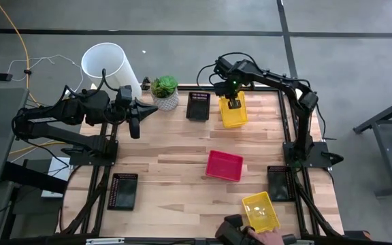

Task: Stack baskets by color
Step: Stack the left yellow bin on top of the top yellow bin on the table

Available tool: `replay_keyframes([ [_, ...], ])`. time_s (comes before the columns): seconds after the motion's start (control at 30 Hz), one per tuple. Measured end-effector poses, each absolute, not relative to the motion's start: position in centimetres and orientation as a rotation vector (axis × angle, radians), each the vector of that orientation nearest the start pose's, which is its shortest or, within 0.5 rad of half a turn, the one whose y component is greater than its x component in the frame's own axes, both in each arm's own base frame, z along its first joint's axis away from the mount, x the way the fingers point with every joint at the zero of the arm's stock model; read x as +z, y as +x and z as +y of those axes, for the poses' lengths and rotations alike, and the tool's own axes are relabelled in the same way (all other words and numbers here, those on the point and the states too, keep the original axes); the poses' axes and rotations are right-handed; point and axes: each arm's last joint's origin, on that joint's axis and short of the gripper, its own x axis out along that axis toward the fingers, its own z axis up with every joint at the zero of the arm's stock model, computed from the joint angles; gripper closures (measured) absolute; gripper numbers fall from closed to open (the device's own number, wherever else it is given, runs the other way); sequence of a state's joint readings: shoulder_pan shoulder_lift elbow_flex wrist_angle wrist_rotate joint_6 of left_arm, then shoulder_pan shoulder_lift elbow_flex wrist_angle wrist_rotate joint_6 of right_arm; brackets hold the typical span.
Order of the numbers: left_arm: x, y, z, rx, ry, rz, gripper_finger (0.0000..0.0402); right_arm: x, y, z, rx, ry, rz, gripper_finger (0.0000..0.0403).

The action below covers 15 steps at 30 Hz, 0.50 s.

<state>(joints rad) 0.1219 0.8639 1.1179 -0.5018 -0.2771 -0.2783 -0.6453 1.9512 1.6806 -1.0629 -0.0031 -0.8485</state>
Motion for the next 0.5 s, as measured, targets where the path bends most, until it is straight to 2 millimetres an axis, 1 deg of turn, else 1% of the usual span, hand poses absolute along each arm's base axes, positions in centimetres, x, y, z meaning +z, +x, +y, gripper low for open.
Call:
replay_keyframes([
  [0.2,40.04,16.11,2.77,0.428,-0.254,0.192,0.0401,24.68,31.48,-23.62,0.016,-0.239,1.368,0.0403],
  [0.4,40.04,16.11,2.76,0.425,-0.254,0.192,0.0401,24.67,31.65,-23.31,0.077,-0.192,1.315,0.0403],
  [0.5,40.04,16.11,2.76,0.425,-0.254,0.193,0.0401,24.68,31.67,-23.28,0.080,-0.192,1.312,0.0403],
])
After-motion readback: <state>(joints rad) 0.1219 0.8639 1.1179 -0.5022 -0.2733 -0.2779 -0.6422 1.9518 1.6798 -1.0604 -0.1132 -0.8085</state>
